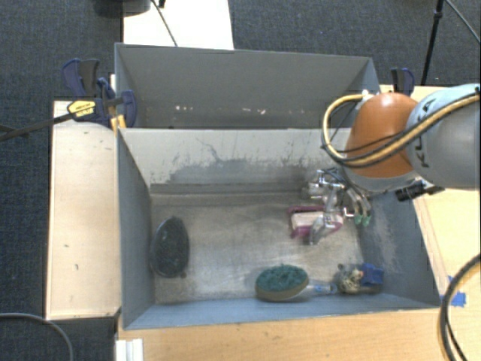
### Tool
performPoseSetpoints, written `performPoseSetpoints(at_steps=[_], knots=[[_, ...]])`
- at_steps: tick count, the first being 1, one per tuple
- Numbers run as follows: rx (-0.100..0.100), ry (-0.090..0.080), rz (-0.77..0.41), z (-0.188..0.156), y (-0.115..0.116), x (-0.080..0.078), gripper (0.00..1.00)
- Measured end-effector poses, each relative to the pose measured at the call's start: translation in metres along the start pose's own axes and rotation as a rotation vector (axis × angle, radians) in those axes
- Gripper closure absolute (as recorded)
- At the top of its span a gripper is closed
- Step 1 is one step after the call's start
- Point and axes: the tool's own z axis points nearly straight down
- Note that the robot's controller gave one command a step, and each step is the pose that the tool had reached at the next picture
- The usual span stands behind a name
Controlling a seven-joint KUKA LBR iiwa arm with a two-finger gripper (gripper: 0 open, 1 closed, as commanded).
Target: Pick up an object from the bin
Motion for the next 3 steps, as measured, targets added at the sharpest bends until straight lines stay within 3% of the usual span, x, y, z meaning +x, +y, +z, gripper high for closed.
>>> performPoseSetpoints(at_steps=[1, 2, 3], knots=[[0.000, -0.011, 0.004, -0.003, 0.000, -0.003, 1.00], [0.004, -0.006, -0.156, -0.122, -0.036, 0.001, 1.00], [0.003, -0.008, -0.145, -0.200, -0.036, 0.002, 1.00]])
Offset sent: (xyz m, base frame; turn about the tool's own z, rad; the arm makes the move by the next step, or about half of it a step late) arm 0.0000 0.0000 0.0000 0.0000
